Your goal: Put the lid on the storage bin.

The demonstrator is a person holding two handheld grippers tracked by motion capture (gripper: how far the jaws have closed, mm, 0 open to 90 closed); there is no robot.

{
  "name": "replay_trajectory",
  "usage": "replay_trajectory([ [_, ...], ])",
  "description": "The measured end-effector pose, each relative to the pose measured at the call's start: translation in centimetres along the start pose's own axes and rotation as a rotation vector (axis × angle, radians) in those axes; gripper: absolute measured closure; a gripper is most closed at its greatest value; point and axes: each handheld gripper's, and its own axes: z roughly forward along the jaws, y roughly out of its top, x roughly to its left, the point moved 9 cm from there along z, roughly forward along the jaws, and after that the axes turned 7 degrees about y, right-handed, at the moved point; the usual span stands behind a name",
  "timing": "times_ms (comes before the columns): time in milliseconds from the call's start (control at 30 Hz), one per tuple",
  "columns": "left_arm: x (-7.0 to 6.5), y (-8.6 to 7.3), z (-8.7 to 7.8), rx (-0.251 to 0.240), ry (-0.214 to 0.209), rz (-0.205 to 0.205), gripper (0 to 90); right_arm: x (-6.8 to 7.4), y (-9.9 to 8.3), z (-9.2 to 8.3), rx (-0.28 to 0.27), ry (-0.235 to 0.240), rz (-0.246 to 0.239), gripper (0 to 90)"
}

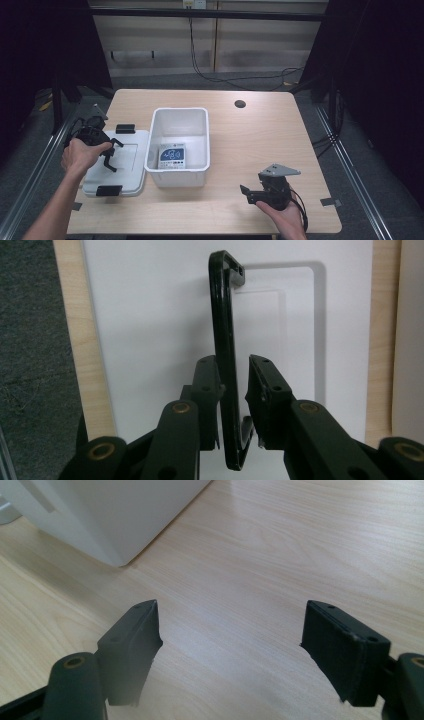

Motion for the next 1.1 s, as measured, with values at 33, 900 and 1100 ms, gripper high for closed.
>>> replay_trajectory([
  [33,-0.1,0.0,0.1,0.005,-0.002,-0.002,76.4,0.0,-0.1,0.0,0.003,-0.002,0.008,22.8],
  [900,-0.8,0.7,0.4,0.058,0.013,-0.045,85.0,0.2,-0.3,0.3,0.026,0.008,0.006,22.8],
  [1100,-0.7,0.5,-0.4,0.067,0.009,-0.025,84.9,0.2,-0.4,0.3,0.031,0.008,0.008,22.8],
])
